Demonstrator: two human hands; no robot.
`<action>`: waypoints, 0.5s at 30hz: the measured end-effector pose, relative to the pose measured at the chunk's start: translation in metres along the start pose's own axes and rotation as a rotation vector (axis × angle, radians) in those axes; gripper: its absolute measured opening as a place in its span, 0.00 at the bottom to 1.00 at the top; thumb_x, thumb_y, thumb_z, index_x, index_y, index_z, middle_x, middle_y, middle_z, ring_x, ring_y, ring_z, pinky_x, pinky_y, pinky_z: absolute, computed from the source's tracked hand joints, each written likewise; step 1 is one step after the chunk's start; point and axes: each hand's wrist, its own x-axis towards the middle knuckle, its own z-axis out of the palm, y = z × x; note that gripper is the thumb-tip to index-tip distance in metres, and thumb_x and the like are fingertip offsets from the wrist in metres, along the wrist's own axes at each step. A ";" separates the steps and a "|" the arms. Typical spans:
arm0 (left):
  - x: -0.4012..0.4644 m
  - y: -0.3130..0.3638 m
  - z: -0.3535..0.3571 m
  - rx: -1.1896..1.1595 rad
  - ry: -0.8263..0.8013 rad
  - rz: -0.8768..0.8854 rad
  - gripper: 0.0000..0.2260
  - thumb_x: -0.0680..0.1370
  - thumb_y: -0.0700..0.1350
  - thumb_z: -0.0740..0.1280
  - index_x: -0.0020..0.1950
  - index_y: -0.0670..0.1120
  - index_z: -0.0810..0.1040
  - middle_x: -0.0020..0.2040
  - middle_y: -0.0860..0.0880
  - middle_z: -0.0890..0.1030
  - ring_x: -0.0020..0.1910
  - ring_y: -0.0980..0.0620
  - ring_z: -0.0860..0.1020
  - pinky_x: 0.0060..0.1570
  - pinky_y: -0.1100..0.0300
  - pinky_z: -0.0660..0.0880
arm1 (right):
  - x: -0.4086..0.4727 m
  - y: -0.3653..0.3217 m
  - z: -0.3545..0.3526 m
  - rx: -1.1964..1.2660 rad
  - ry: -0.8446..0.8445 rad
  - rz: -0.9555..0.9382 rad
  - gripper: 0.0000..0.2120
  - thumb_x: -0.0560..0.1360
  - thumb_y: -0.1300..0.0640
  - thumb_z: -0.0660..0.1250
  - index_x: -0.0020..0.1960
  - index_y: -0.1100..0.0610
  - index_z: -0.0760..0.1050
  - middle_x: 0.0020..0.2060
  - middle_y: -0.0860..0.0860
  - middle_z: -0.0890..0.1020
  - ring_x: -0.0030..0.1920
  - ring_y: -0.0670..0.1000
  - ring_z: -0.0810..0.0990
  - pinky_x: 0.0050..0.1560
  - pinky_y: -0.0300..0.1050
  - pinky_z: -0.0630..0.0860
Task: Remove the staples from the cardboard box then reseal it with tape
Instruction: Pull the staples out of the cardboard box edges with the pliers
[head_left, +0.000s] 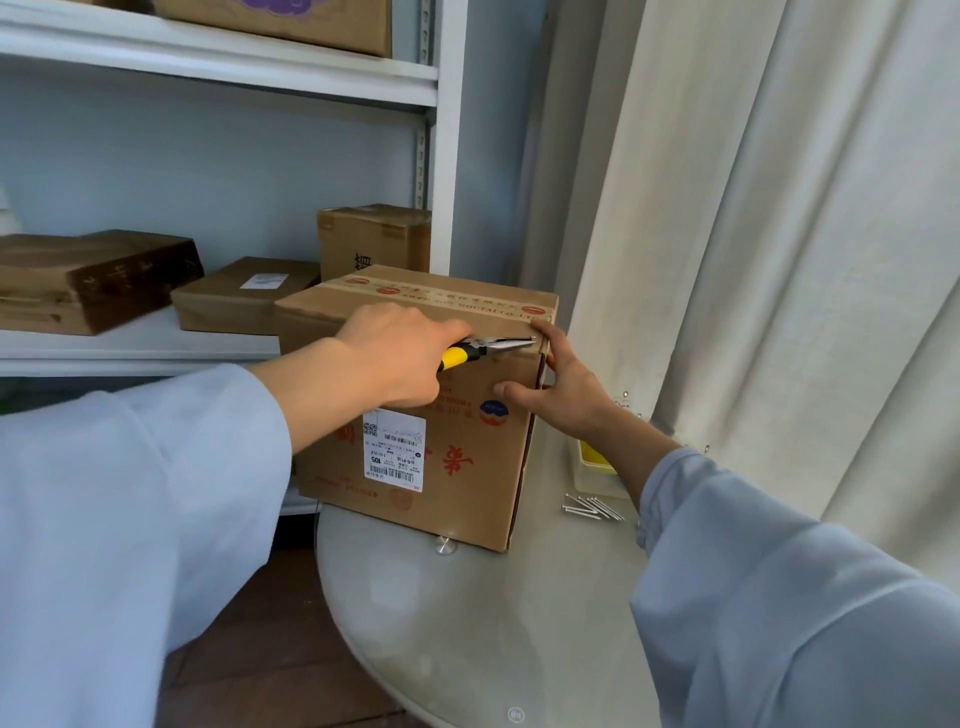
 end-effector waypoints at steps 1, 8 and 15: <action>0.000 0.002 0.001 -0.016 0.007 -0.018 0.28 0.76 0.44 0.62 0.74 0.57 0.58 0.40 0.49 0.71 0.40 0.48 0.71 0.36 0.57 0.69 | 0.000 0.000 -0.001 -0.001 0.006 0.000 0.42 0.73 0.51 0.72 0.77 0.46 0.48 0.68 0.52 0.72 0.66 0.56 0.73 0.65 0.51 0.71; -0.022 0.030 0.030 -0.092 0.009 -0.137 0.38 0.75 0.43 0.62 0.78 0.53 0.42 0.40 0.48 0.75 0.40 0.46 0.75 0.36 0.56 0.71 | -0.007 0.002 0.003 -0.014 0.002 -0.002 0.42 0.72 0.52 0.73 0.77 0.46 0.49 0.67 0.52 0.72 0.67 0.56 0.72 0.67 0.53 0.70; -0.003 0.004 0.004 0.061 0.149 -0.107 0.22 0.74 0.41 0.65 0.65 0.45 0.62 0.52 0.45 0.76 0.50 0.46 0.74 0.41 0.54 0.71 | 0.000 0.001 -0.003 0.027 -0.029 -0.003 0.43 0.72 0.50 0.73 0.76 0.45 0.49 0.68 0.51 0.72 0.65 0.56 0.73 0.66 0.54 0.71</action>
